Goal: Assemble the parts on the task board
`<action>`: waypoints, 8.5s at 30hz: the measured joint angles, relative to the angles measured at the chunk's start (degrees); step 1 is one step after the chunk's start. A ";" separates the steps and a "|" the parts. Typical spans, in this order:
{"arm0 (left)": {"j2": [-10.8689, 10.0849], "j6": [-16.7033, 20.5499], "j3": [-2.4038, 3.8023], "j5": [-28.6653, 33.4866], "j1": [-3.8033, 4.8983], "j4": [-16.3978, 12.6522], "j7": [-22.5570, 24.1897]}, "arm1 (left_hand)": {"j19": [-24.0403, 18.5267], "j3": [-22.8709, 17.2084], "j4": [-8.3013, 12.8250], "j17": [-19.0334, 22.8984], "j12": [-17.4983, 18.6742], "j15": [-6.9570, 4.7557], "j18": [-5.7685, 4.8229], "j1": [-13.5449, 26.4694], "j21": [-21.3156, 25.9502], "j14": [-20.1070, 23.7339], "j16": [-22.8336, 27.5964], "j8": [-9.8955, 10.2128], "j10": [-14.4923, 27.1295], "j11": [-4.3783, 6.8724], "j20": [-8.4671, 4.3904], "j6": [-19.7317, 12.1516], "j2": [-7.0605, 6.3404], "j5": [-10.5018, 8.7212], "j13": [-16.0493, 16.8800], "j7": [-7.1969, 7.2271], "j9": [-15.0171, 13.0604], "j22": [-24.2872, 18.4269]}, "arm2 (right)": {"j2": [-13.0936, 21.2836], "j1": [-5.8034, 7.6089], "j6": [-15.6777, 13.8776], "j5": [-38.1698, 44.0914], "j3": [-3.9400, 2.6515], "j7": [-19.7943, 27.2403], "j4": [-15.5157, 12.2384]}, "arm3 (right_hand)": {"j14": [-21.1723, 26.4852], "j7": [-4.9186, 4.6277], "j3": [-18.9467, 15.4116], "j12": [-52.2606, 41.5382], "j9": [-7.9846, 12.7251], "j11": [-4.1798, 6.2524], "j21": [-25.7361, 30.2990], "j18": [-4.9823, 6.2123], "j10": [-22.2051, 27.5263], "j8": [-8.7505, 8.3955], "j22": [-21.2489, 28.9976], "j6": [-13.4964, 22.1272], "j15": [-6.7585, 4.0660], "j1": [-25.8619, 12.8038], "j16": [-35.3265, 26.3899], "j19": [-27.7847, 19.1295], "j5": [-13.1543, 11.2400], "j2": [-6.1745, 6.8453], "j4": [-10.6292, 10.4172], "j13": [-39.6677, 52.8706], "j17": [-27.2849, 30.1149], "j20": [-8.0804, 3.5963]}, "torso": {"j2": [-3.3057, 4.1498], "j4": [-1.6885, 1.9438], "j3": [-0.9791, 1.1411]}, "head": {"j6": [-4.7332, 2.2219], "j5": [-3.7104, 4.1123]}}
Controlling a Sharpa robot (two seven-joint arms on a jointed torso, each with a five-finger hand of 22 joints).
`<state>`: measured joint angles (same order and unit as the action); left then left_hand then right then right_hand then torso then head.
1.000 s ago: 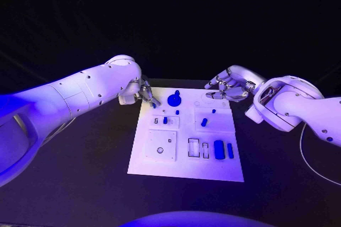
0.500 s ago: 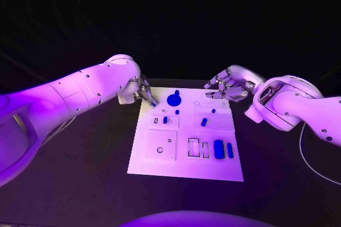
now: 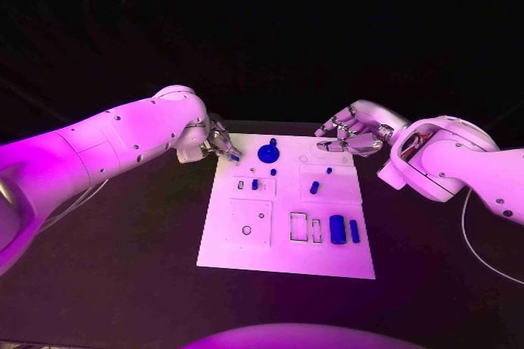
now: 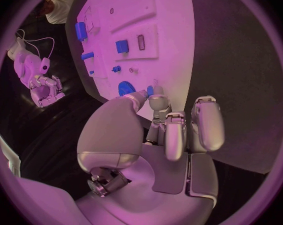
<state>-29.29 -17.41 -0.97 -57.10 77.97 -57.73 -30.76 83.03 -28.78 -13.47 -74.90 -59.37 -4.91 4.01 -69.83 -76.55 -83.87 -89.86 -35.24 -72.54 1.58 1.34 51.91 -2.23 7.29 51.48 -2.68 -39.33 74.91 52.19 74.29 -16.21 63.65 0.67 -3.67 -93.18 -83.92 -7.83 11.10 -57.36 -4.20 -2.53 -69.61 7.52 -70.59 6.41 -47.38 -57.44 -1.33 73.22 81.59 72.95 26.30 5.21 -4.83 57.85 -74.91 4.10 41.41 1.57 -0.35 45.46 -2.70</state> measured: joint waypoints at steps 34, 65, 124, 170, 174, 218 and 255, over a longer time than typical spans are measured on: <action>-10.18 5.07 -0.93 -5.97 -4.25 -18.99 6.60 | 0.61 -4.79 3.23 -0.03 -2.10 0.01 0.00 3.24 -0.88 0.00 0.00 -0.22 -1.81 0.39 -0.21 0.74 -2.18 0.89 2.13 0.33 -0.78 -0.01 | 0.11 -0.09 0.40 -0.02 0.23 -0.05 0.34 | 0.00 0.00 0.54 0.21 0.00 0.00 0.23 0.00 0.00 0.23 0.22 0.00 0.00 0.24 -0.22 0.00 0.00 -0.23 0.25 -0.17 -0.04 0.00 | -0.14 0.32 -0.13 | 0.55 -0.54; -9.51 2.77 -0.76 -7.66 -4.42 -18.95 2.40 | 0.61 -5.05 3.50 -0.01 -2.34 0.01 0.00 3.66 -0.88 0.00 0.00 0.01 -2.22 0.39 -0.20 1.15 -2.60 1.32 2.55 0.53 -0.81 0.03 | 0.09 -0.21 0.58 -0.02 0.27 -0.06 0.41 | 0.00 0.00 0.70 0.20 0.00 0.00 0.23 0.00 0.00 0.22 0.21 0.00 0.00 0.23 -0.22 0.00 -0.01 -0.23 0.09 -0.16 -0.03 0.00 | -0.15 0.36 -0.09 | 1.25 -0.53; -8.29 3.06 -0.60 -7.72 -4.57 -18.54 -2.78 | 1.02 15.78 -2.79 -0.04 -4.98 -0.82 -0.88 15.82 -2.84 0.00 0.00 2.23 -5.81 1.69 -0.62 7.79 -5.07 0.09 6.08 2.28 -1.06 0.00 | 0.07 -0.25 0.75 -0.20 0.27 -0.05 0.45 | 0.00 0.00 0.69 0.20 0.00 0.00 0.23 0.00 0.00 0.22 0.31 0.00 0.00 0.23 -0.22 0.01 -0.01 -0.23 -0.24 -0.21 0.00 0.01 | -0.16 0.31 -0.13 | 1.69 -0.25; -1.69 26.22 -1.47 -20.05 -6.12 -12.96 30.20 | -12.60 15.88 7.41 22.89 39.66 5.86 5.83 -13.20 45.94 8.59 27.35 23.52 15.03 -6.69 5.31 3.43 -5.65 -2.60 -42.62 -5.63 26.39 -29.74 | -0.24 -0.54 0.78 -0.43 0.29 0.06 0.82 | 0.00 0.00 0.70 0.20 0.00 0.00 0.46 0.00 0.00 0.22 0.55 0.00 0.00 0.23 -0.43 -0.21 0.22 -0.23 -0.55 -0.27 -0.03 0.22 | -0.06 0.24 -0.07 | 0.13 1.21; -1.07 25.82 -1.48 -22.64 -6.49 -12.43 30.14 | -9.76 15.51 7.39 16.18 41.03 5.64 5.83 -13.31 38.28 6.04 19.89 24.47 13.86 -6.69 5.03 4.72 -5.53 -2.21 -44.29 -5.49 27.88 -23.46 | -0.25 -0.54 0.78 -0.43 0.29 0.06 0.79 | 0.00 0.00 0.70 0.20 0.00 0.00 0.46 0.00 0.00 0.22 0.55 0.00 0.00 0.23 -0.43 -0.21 0.22 -0.23 -0.55 -0.27 -0.03 0.22 | -0.05 0.26 -0.07 | 0.09 1.37; 3.20 23.15 -1.15 -28.62 -7.98 -7.88 26.85 | -2.87 6.01 10.14 6.45 44.56 4.47 2.26 -14.55 12.80 0.35 9.64 26.19 7.08 -5.67 4.33 9.64 -4.35 -1.82 -47.42 -5.07 31.89 -2.46 | -0.25 -0.55 0.79 -0.46 0.29 0.02 0.58 | 0.00 0.00 0.70 0.20 0.00 0.00 0.46 0.00 0.00 0.22 0.48 0.00 0.00 0.23 -0.43 -0.21 0.22 -0.23 -0.54 -0.21 -0.01 0.22 | -0.10 0.36 -0.07 | 0.29 2.00; -7.68 22.09 1.43 -24.00 -6.03 -15.87 24.76 | -2.15 1.41 12.68 6.92 46.78 4.41 2.26 -14.33 9.61 0.29 9.32 26.49 4.65 -5.45 4.20 11.78 -5.09 -2.22 -46.92 -5.39 32.56 0.01 | -0.08 -0.55 0.78 -0.47 0.29 -0.01 0.67 | 0.00 0.00 0.70 0.20 0.00 0.00 0.46 0.00 0.00 0.22 0.49 0.00 0.00 0.23 -0.43 -0.21 0.21 -0.23 -0.54 -0.16 0.00 0.22 | -0.13 0.39 -0.14 | -0.09 1.52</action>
<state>-36.97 4.68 0.46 -81.11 71.94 -73.60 -6.00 80.88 -27.37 -0.79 -67.98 -12.59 -0.50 6.27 -84.16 -66.94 -83.58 -80.55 -8.75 -67.89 -3.88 5.54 63.69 -7.32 5.07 4.57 -8.08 -6.77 74.93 52.11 73.74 -15.43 63.18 0.96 -3.68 -92.51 -83.93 -7.83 11.79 -57.16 -4.20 -2.53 -69.15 7.52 -70.60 6.63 -46.89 -57.44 -1.33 73.45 81.16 72.74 26.52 4.98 -5.37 57.69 -74.90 4.32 41.28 1.96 -0.49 45.37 -1.19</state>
